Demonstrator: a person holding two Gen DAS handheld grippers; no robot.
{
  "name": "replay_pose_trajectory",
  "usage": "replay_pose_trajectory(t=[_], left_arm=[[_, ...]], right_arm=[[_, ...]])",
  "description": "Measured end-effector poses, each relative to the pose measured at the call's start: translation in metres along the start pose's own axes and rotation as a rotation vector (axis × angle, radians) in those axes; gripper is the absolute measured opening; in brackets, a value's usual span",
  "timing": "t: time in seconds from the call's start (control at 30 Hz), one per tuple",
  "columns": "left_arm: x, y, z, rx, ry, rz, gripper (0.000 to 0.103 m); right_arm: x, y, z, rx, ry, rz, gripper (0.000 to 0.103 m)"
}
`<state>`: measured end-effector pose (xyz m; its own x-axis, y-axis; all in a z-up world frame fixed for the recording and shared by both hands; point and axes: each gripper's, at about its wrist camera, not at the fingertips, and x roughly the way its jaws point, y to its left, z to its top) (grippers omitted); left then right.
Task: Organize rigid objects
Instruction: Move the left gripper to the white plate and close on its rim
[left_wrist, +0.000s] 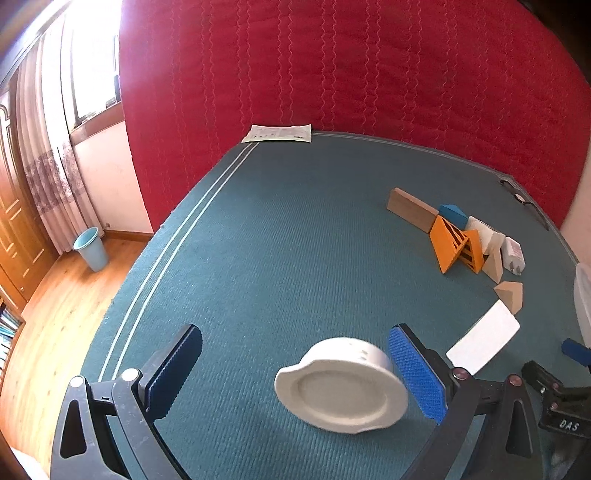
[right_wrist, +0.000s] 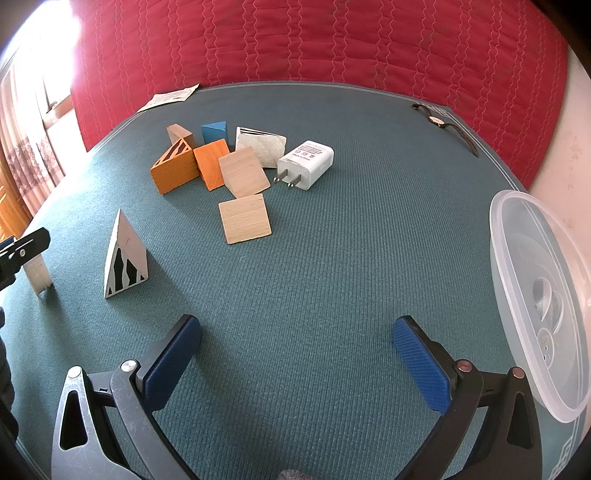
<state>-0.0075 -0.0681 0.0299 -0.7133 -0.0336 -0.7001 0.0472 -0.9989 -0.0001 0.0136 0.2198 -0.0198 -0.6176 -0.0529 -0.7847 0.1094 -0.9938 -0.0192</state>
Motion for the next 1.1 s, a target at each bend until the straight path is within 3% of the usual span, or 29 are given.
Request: replay_pose_trajectory(t=[0.23, 0.47, 0.77, 1.1], left_arm=[[-0.029, 0.01, -0.001, -0.013, -0.067, -0.045, 0.103], [-0.05, 0.025, -0.015, -0.002, -0.068, -0.032, 0.103], [-0.02, 0.015, -0.018, -0.009, -0.003, -0.014, 0.103], [-0.009, 0.005, -0.011, -0.004, 0.002, -0.031, 0.103]], right_arm=[[0.0, 0.0, 0.0, 0.0, 0.0, 0.0, 0.103], [0.0, 0.001, -0.001, 0.0, -0.001, 0.0, 0.103], [0.001, 0.0, -0.001, 0.0, -0.001, 0.001, 0.103], [-0.002, 0.002, -0.002, 0.002, -0.006, 0.015, 0.103]])
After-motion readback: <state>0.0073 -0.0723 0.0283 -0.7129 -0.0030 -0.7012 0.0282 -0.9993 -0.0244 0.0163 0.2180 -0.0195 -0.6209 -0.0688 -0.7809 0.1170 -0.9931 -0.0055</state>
